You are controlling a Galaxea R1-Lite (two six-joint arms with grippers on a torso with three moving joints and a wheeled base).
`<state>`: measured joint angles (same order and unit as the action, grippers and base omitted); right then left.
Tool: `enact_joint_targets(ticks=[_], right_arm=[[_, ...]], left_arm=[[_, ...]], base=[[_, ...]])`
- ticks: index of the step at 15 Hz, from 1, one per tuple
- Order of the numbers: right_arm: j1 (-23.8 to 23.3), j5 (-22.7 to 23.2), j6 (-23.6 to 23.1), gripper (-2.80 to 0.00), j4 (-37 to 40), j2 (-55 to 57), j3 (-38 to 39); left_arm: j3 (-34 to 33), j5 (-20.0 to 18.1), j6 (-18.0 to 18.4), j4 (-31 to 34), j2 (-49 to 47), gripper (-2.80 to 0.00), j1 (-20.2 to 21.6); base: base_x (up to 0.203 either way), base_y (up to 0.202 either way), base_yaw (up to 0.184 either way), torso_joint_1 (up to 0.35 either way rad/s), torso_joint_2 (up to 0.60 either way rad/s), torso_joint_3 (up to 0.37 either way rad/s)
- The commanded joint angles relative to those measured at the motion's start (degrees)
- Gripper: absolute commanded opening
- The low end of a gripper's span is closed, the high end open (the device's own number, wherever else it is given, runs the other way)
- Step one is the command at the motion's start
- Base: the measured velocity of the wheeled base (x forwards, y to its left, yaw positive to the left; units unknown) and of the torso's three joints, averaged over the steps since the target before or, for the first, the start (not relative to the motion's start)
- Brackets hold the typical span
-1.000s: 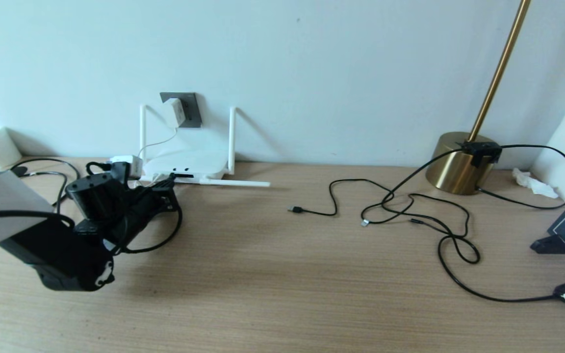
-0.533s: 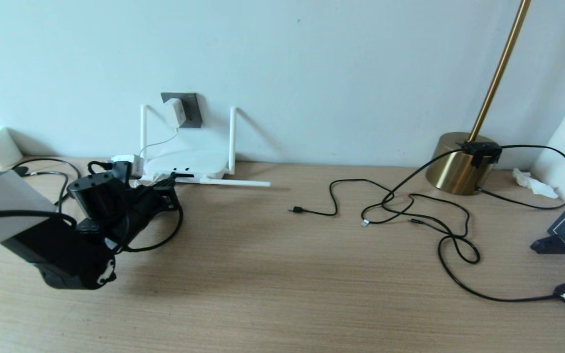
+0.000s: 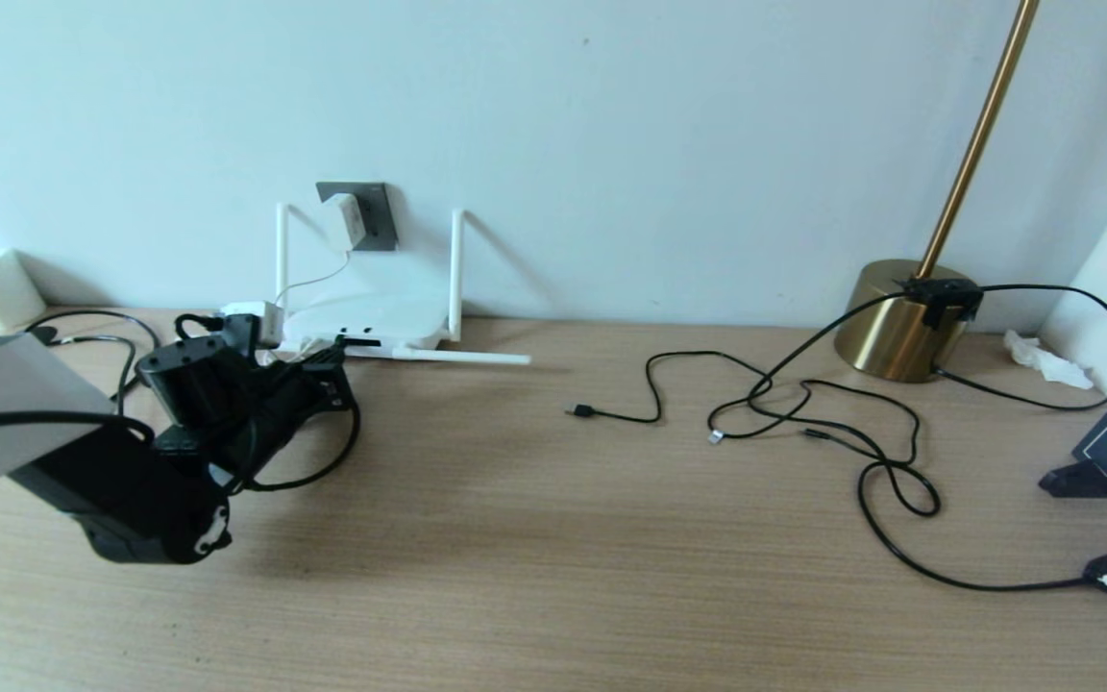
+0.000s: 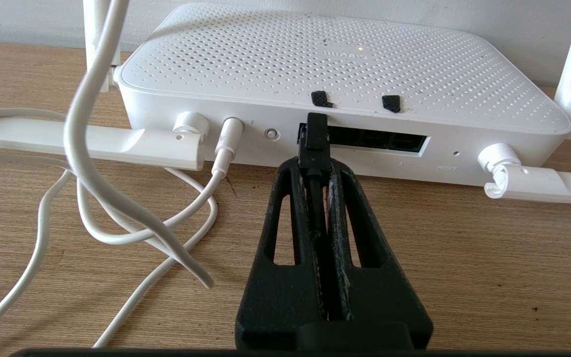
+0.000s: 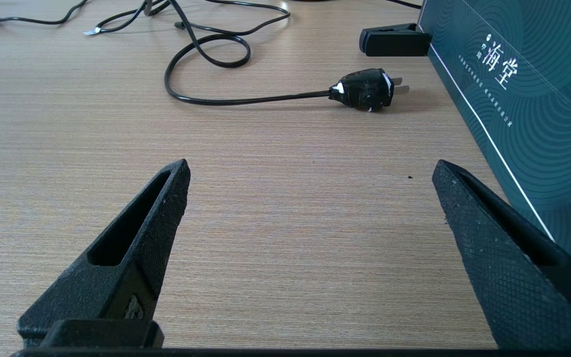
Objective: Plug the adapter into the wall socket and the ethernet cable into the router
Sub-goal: Plug cable into router interface
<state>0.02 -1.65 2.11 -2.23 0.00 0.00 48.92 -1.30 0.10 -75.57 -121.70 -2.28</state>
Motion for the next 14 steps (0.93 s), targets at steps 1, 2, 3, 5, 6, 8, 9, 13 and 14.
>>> enact_joint_targets(ticks=[1, 2, 3, 5, 6, 8, 9, 13, 14], right_arm=[[0.00, -0.02, 0.00, 0.00, -0.05, 0.00, 0.62], [0.04, -0.02, 0.00, 0.00, -0.05, 0.07, 0.62], [-0.02, -0.02, 0.00, 0.00, -0.05, 0.00, 0.62], [0.06, -0.02, 0.00, 0.00, -0.05, 0.00, 0.62], [0.02, -0.02, 0.00, 0.00, -0.05, 0.09, 0.62], [0.03, -0.02, 0.00, 0.00, -0.05, 0.08, 0.62], [0.06, -0.02, 0.00, 0.00, -0.05, 0.00, 0.62], [0.03, -0.02, 0.00, 0.00, -0.05, 0.05, 0.62], [0.06, -0.02, 0.00, 0.00, -0.05, 0.00, 0.62]], left_arm=[[0.50, -0.01, -0.01, -0.37, -0.68, -2.80, -0.01], [0.80, -0.01, -0.01, -0.37, -0.97, -2.80, -0.01], [0.91, -0.01, -0.01, -0.37, -1.07, -2.80, -0.01], [1.00, -0.01, 0.05, -0.37, -1.08, -2.80, -0.01], [1.00, -0.10, 0.04, -0.28, -1.17, -2.80, -0.01], [1.00, -0.10, 0.08, -0.37, -1.61, -2.80, -0.01], [0.91, -0.10, 0.08, -0.37, -1.70, -2.80, -0.01], [0.65, -0.10, 0.08, -0.36, -1.70, -2.80, -0.01], [0.50, -0.10, 0.08, -0.37, -1.63, -2.80, -0.01]], base=[[0.000, 0.000, 0.000, 0.000, 0.00, 0.000], [0.000, 0.000, 0.000, 0.000, 0.00, 0.000], [0.000, 0.000, 0.000, 0.000, 0.00, 0.000], [0.000, 0.000, 0.000, 0.000, 0.00, 0.000], [0.000, 0.000, 0.000, 0.000, 0.00, 0.000], [0.000, 0.000, 0.000, 0.000, 0.00, 0.000], [0.000, 0.000, 0.000, 0.000, 0.00, 0.000], [0.000, 0.000, 0.000, 0.000, 0.00, 0.000], [0.000, 0.000, 0.000, 0.000, 0.00, 0.000]])
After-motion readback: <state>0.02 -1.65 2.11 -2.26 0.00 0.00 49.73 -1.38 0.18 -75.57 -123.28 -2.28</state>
